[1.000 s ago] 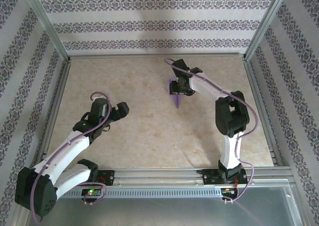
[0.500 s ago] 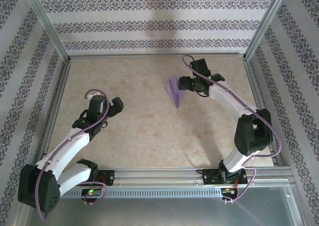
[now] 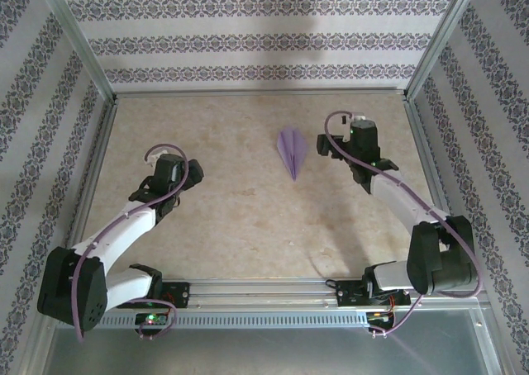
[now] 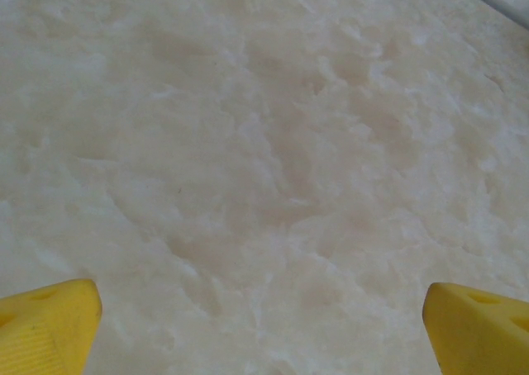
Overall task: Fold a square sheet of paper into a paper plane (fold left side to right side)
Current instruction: Reset both arms
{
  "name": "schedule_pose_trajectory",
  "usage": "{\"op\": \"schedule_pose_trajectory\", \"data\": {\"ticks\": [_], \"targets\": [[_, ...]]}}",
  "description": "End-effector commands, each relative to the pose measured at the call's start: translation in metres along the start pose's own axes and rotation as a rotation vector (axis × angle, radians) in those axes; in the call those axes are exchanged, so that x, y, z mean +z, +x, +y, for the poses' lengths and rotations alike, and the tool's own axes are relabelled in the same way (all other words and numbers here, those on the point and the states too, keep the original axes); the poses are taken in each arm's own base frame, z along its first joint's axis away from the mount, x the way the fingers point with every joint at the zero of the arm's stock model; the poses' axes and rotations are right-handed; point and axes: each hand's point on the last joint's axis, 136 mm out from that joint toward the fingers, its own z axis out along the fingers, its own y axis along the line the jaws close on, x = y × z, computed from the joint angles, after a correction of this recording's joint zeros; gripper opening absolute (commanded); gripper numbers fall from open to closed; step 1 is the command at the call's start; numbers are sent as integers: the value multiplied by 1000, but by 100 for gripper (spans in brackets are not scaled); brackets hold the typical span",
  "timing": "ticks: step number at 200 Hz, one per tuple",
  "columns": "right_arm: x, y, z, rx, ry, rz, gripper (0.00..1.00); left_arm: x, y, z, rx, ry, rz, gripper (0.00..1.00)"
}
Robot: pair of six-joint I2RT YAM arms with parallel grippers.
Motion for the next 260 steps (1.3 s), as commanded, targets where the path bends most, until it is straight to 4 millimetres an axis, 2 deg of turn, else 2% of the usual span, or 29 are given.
{"op": "schedule_pose_trajectory", "data": {"ticks": [1, 25, 81, 103, 150, 208, 232, 260], "targets": [[-12, -27, -3, -57, 5, -196, 98, -3, -21, -9, -22, 20, -52, 100], [-15, -20, -11, -67, 27, -210, 98, -4, -23, -7, -11, 10, -58, 100], [-32, -20, -34, 11, 61, -332, 98, -17, -38, 6, 52, -41, -153, 100], [-37, -12, -42, 5, 78, -360, 98, -20, -48, 4, 82, -38, -200, 100], [-33, 14, -66, 34, 140, -354, 98, -23, -58, -2, 135, -14, -257, 100], [-24, -5, -63, -44, 139, -415, 98, -23, -57, -4, 240, 4, -283, 100], [-14, -12, -56, -66, 104, -432, 98, -24, -58, -3, 268, -1, -307, 100], [1, -9, -55, -67, 87, -426, 98, -24, -57, 3, 274, -20, -314, 100]]}}
